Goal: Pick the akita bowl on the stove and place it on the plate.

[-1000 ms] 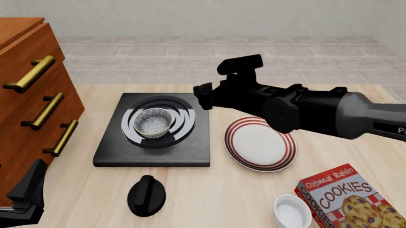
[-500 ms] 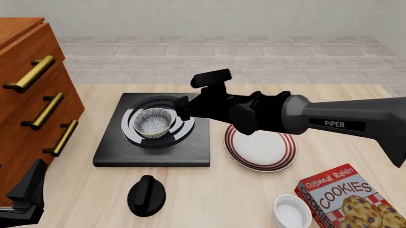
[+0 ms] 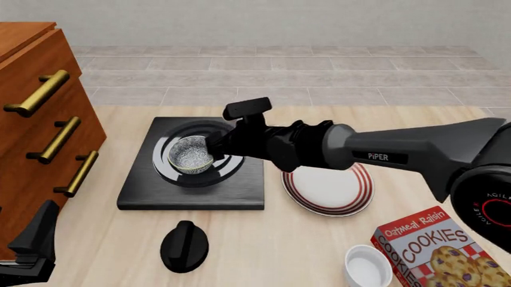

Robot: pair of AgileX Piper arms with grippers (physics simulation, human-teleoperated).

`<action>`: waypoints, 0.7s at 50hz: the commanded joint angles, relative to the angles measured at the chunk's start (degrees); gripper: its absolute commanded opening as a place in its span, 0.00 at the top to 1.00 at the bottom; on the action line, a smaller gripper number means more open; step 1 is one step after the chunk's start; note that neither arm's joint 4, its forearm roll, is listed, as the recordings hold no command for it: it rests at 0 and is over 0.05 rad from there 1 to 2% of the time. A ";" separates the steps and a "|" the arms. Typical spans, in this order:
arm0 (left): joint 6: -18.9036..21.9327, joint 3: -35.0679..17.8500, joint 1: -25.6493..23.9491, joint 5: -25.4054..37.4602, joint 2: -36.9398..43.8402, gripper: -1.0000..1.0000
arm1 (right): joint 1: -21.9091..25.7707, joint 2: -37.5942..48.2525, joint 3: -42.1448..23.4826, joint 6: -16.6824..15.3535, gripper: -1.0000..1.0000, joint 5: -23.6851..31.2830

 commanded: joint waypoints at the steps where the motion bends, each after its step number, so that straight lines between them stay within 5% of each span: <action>1: 0.00 0.00 0.00 0.00 0.00 0.00 | 0.01 2.94 -2.36 -0.02 0.00 1.20; 7: 0.00 0.00 0.00 0.00 0.00 0.00 | 0.22 3.96 -4.02 -2.28 0.00 2.76; 32: 0.00 0.00 0.00 0.00 0.00 0.00 | 1.34 9.25 -6.32 -3.00 0.00 3.47; 35: 0.00 0.00 0.00 0.00 0.00 0.00 | 2.30 9.94 -6.97 -5.39 0.00 4.02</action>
